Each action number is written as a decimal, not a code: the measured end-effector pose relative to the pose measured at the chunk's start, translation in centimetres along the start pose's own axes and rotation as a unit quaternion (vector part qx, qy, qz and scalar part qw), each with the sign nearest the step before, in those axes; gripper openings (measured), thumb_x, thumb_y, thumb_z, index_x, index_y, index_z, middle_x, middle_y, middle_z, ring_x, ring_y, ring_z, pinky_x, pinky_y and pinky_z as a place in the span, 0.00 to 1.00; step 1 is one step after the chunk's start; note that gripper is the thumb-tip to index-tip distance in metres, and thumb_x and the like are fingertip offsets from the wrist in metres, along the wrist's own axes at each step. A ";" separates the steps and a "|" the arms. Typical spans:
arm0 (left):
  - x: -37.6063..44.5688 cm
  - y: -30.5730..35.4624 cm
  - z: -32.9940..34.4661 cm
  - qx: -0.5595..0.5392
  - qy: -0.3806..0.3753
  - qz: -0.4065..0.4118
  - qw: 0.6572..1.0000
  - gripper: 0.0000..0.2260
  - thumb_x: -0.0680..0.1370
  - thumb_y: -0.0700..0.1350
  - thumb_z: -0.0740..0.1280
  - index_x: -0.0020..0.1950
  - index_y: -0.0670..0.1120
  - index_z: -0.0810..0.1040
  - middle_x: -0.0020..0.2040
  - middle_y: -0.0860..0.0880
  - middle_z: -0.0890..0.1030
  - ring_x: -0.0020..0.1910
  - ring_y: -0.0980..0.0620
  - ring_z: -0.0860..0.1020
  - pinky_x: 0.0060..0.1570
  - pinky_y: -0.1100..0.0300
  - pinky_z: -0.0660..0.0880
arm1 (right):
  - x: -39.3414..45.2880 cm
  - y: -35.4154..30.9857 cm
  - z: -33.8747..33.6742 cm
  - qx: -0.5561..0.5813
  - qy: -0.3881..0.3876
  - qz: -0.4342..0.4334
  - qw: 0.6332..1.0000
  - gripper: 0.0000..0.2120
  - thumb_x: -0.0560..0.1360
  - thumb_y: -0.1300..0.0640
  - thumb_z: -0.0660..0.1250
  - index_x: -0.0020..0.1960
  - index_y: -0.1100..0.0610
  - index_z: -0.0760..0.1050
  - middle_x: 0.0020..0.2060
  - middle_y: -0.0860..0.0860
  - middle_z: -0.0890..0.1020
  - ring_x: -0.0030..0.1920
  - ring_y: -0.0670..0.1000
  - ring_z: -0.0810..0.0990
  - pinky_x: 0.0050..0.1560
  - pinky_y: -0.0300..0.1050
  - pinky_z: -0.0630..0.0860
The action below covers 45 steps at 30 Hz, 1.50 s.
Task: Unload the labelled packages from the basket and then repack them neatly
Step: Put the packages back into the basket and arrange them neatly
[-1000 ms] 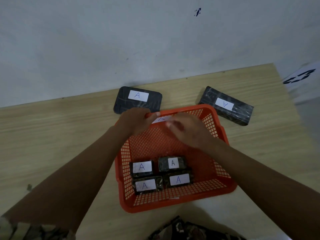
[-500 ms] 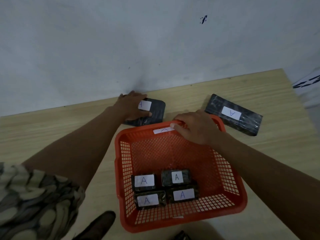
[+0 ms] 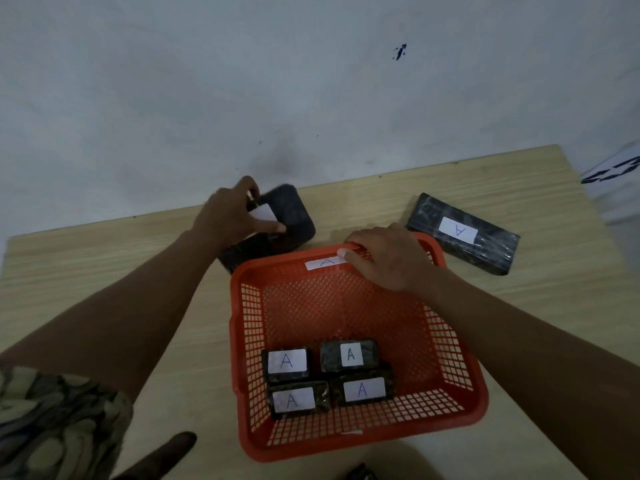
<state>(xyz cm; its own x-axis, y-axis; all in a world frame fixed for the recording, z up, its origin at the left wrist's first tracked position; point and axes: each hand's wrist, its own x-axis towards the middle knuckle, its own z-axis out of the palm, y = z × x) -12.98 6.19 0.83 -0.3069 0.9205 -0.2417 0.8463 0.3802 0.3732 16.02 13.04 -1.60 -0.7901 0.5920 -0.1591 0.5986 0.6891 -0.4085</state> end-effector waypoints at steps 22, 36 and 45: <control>-8.6 9.0 -1.7 -0.083 -0.232 0.129 0.961 0.22 0.71 0.52 0.75 0.63 0.53 0.77 0.53 0.54 0.80 0.49 0.55 0.80 0.45 0.61 0.78 | -2.2 3.1 -3.4 0.141 -0.068 0.095 0.983 0.16 0.80 0.44 0.62 0.66 0.45 0.77 0.63 0.47 0.81 0.63 0.51 0.77 0.64 0.55 0.75; -8.0 7.8 3.9 0.013 -0.217 0.118 0.969 0.18 0.81 0.51 0.63 0.69 0.49 0.71 0.65 0.48 0.77 0.54 0.55 0.72 0.49 0.61 0.65 | -2.5 2.9 -3.3 0.141 -0.045 0.092 0.985 0.15 0.81 0.46 0.61 0.67 0.42 0.76 0.63 0.46 0.81 0.64 0.51 0.76 0.64 0.51 0.71; -10.8 5.7 6.1 0.037 -0.115 0.168 0.978 0.38 0.73 0.58 0.71 0.78 0.48 0.60 0.72 0.44 0.70 0.69 0.45 0.70 0.66 0.51 0.68 | -2.5 3.3 -2.5 0.110 -0.020 0.086 0.990 0.16 0.81 0.44 0.61 0.66 0.42 0.77 0.62 0.46 0.81 0.63 0.51 0.78 0.62 0.48 0.71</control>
<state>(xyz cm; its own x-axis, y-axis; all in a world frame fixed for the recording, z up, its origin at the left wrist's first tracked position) -2.16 -2.08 0.07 0.0934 0.9445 -0.3150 0.9147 0.0435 0.4018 20.33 14.86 -0.28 -0.6856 0.6731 -0.2773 0.6857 0.4691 -0.5566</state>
